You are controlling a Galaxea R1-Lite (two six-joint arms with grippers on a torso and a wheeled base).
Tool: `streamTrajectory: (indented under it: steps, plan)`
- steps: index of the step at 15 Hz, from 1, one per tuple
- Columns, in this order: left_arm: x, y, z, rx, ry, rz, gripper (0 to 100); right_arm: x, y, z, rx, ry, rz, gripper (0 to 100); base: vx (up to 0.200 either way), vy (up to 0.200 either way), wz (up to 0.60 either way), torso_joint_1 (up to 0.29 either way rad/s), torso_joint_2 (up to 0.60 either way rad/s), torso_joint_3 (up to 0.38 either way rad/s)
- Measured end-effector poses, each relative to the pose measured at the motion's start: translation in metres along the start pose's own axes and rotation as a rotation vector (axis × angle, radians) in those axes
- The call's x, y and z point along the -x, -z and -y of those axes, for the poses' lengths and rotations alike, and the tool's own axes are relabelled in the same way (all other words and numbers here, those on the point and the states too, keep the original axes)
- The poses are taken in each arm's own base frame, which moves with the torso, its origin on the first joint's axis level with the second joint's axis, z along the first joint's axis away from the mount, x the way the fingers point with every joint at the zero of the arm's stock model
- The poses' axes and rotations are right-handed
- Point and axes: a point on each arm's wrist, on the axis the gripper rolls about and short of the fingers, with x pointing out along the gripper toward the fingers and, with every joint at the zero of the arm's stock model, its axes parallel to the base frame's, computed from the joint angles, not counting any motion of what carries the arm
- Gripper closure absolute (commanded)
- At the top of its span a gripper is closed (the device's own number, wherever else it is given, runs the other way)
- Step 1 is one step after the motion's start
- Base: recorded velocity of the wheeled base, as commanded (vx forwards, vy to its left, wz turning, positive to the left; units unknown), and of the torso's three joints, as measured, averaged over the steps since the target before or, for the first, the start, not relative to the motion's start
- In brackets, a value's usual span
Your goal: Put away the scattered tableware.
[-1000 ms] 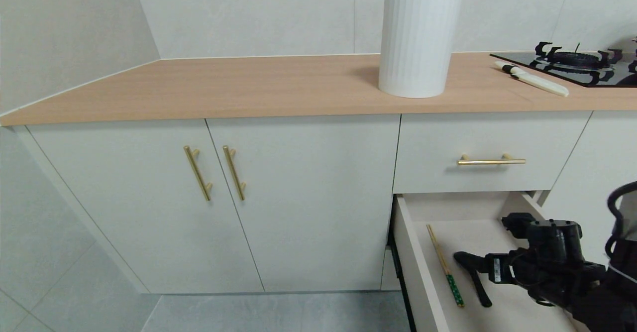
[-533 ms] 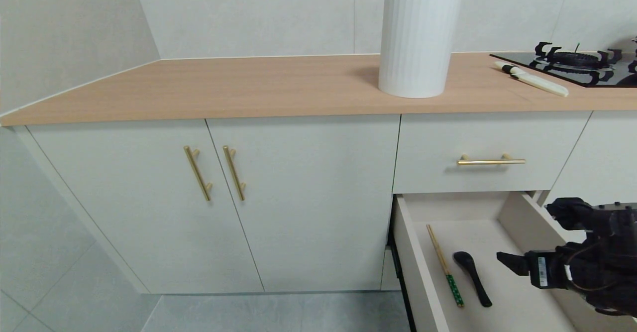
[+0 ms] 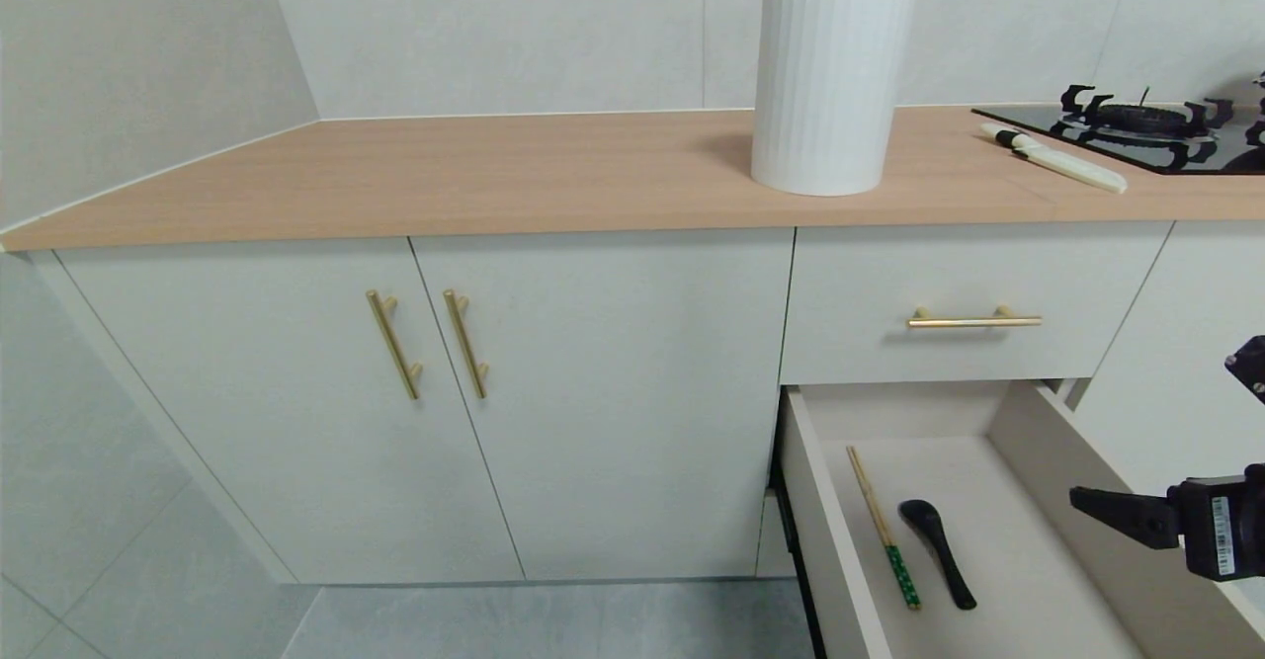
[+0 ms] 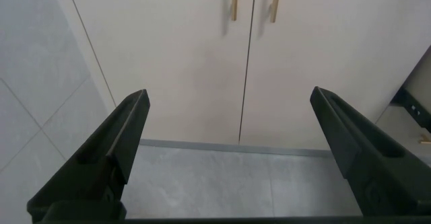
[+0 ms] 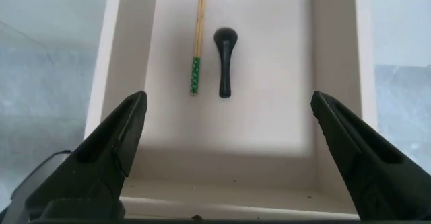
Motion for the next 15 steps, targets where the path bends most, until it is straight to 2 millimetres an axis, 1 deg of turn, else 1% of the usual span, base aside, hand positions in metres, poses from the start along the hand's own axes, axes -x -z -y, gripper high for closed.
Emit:
streamTrajectory:
  steps: [4,9,11,14,15]
  plan:
    - [0.000,0.000,0.000,0.000,0.000,0.000,0,0.004,0.002,0.001,0.001,-0.002,-0.006,0,-0.200,0.000,0.00,0.000,0.00,0.001]
    - [0.000,0.000,0.000,0.000,0.000,0.000,0,0.001,0.003,0.000,0.003,-0.028,-0.023,0,-0.200,0.000,0.00,0.001,0.00,0.001]
    - [0.000,0.000,0.000,0.000,0.000,0.000,0,-0.002,0.005,-0.001,0.006,-0.026,-0.046,0,0.000,0.000,0.00,0.000,0.00,0.000]
    - [0.000,0.000,0.000,0.000,0.000,0.000,0,-0.005,0.016,-0.001,0.020,-0.060,-0.194,0,0.000,0.000,0.00,0.000,0.00,0.000]
    - [0.000,0.000,0.000,0.000,0.000,0.000,0,-0.006,0.016,-0.002,0.024,-0.064,-0.233,0,0.000,0.000,0.00,0.000,0.00,0.000]
